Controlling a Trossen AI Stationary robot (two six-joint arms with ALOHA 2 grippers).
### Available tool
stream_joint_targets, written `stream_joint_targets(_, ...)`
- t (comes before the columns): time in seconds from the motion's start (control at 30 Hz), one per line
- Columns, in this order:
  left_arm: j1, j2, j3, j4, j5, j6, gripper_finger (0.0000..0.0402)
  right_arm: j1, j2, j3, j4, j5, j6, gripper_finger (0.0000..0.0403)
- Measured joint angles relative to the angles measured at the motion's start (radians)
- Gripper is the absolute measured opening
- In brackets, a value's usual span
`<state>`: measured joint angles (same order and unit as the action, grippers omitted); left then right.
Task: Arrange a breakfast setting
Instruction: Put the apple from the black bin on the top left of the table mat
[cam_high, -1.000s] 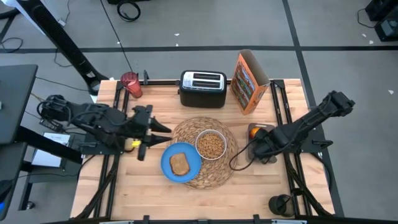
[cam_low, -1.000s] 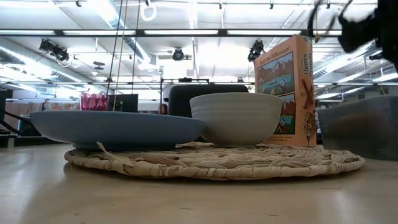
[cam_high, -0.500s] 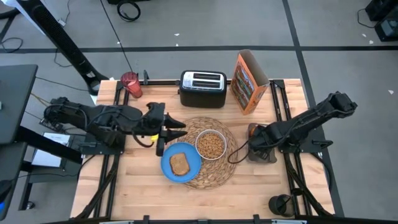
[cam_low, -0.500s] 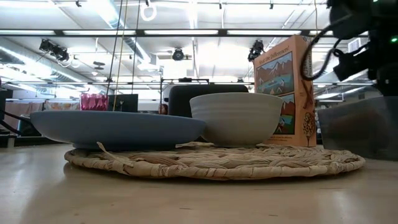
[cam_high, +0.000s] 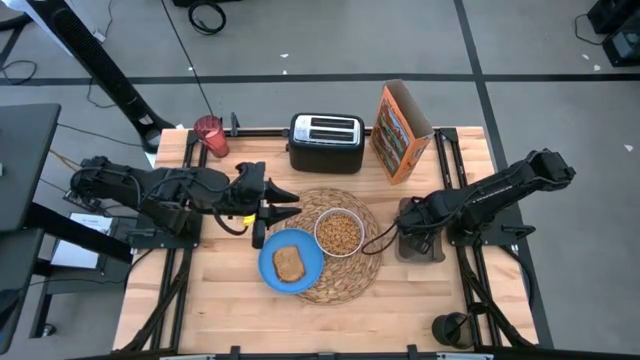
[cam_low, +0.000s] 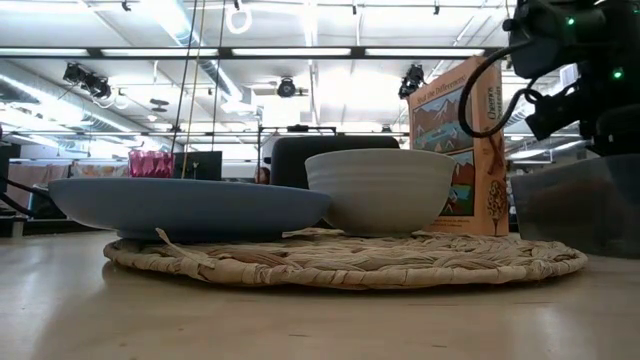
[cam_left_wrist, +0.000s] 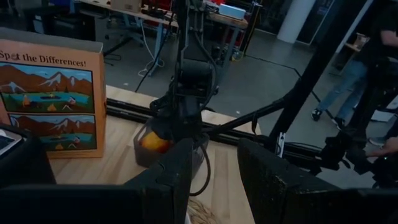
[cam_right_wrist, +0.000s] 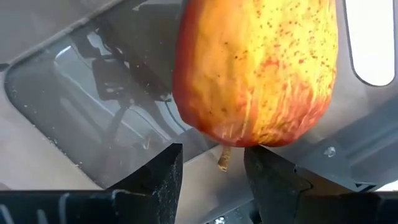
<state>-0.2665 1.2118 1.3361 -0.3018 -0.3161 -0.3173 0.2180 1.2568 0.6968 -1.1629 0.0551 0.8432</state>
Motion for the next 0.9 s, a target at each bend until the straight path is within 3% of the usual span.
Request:
stream_joint_targets(0.33, 0.0, 0.0, 0.0, -0.001, 0.0, 0.026, 0.0135, 0.031, 0.035, 0.019, -0.068, -0.023, -0.028, 0.0168)
stream_joint_targets(0.9, 0.0, 0.0, 0.0, 0.0, 0.0, 0.015, 0.0135, 0.043, 0.169, 0.023, -0.011, 0.027, -0.08, 0.0158)
